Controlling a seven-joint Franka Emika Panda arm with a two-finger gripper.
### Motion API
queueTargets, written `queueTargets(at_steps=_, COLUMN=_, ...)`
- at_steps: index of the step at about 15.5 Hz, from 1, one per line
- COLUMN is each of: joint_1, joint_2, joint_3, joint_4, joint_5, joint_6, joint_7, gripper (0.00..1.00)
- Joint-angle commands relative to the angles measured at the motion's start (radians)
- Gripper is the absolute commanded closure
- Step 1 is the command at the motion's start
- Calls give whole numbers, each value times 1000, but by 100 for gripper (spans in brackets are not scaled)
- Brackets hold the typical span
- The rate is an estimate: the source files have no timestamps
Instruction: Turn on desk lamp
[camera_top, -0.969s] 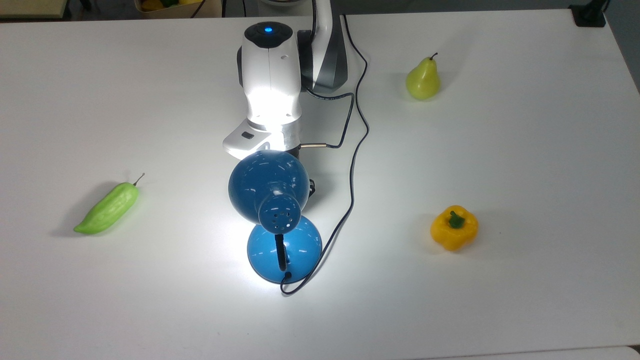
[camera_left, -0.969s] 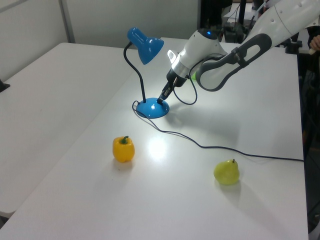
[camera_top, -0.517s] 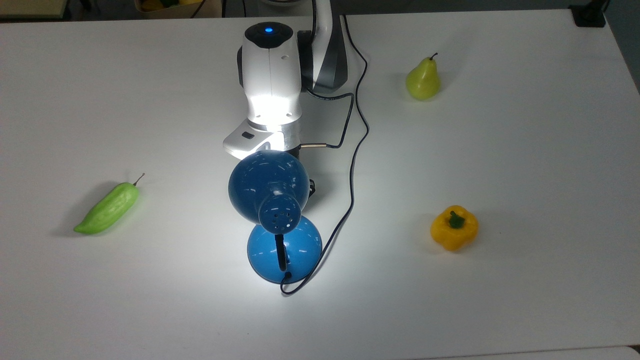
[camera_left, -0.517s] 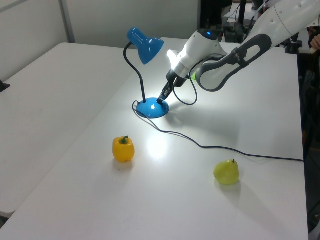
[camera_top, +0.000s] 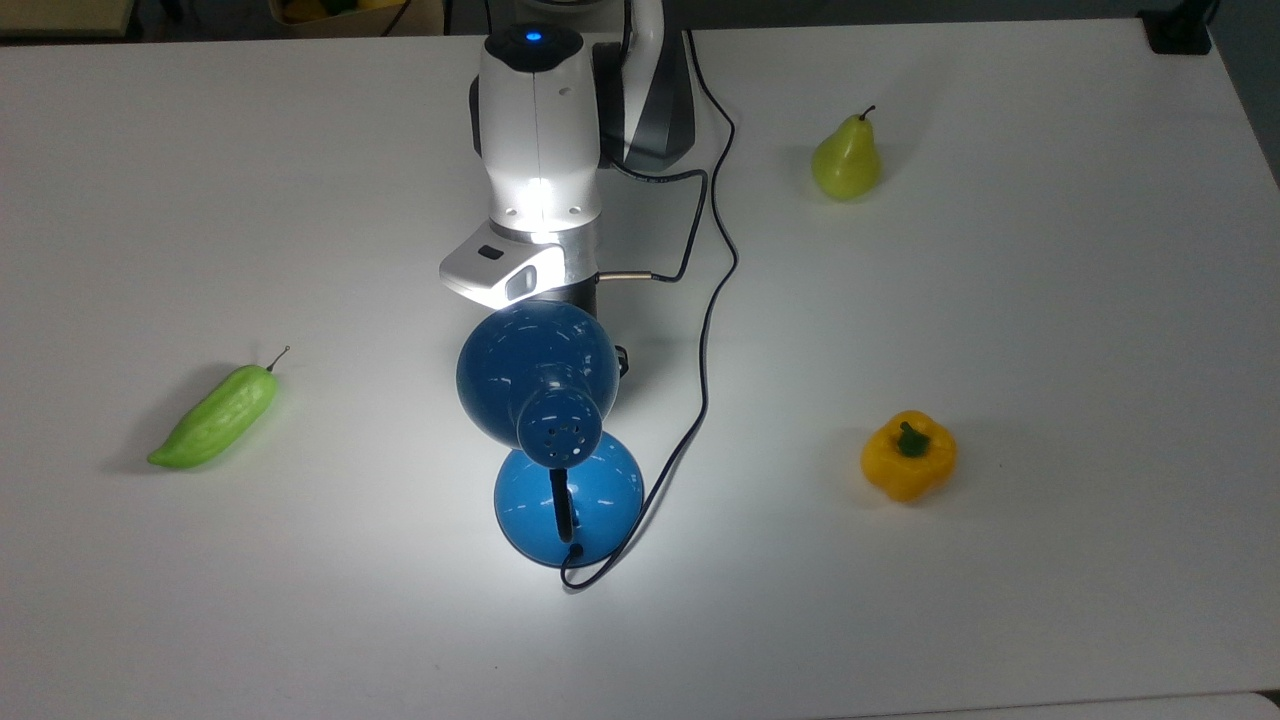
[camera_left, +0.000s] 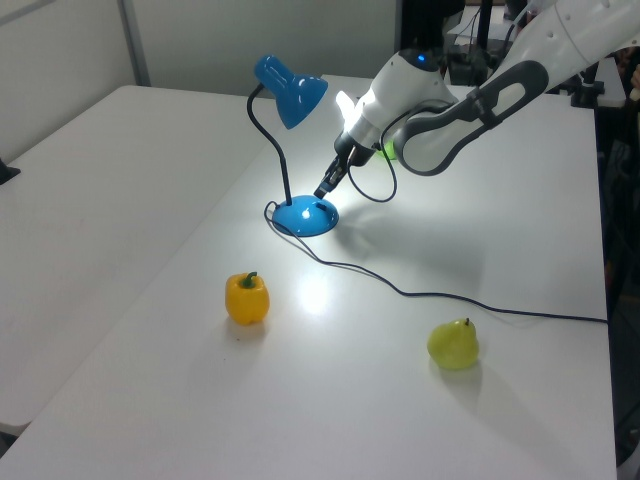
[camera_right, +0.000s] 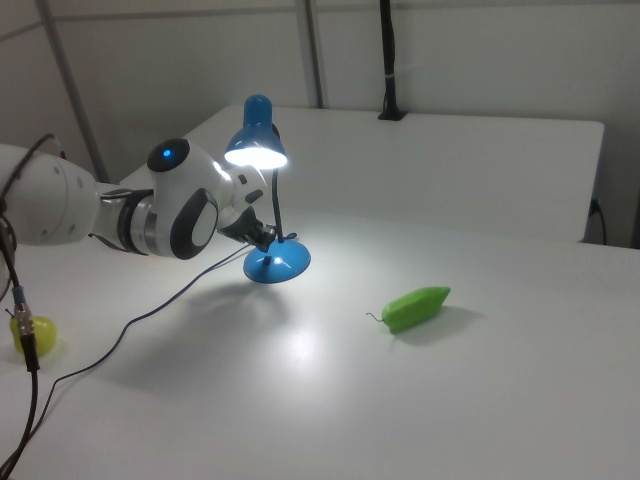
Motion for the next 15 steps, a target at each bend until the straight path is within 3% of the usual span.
queueTargets(at_steps=1, joint_1=4, joint_2=-131, joint_3=-4, joint_4=-74, joint_5=-17, joint_6=-187, joint_7=16, gripper=100)
queueTargets(at_steps=4, joint_1=6, joint_2=-194, joint_3=-4, joint_4=-71, joint_5=-17, joint_6=-395, joint_7=11, gripper=95)
queueTargets(at_steps=7, joint_1=10, joint_2=-260, joint_3=-4, joint_4=-68, joint_5=-17, joint_6=-633, joint_7=15, gripper=68)
queueTargets(at_steps=10, joint_1=10, joint_2=-342, joint_3=-4, joint_4=-63, joint_5=-17, joint_6=-827, joint_7=22, gripper=31)
queueTargets(at_steps=13, joint_1=10, joint_2=-440, joint_3=-4, joint_4=-63, joint_5=-8, joint_6=-960, joint_7=25, gripper=6)
queueTargets(at_steps=15, joint_1=13, joint_2=-508, joint_3=-4, joint_4=-63, joint_5=-4, joint_6=-1051, joint_7=28, gripper=0)
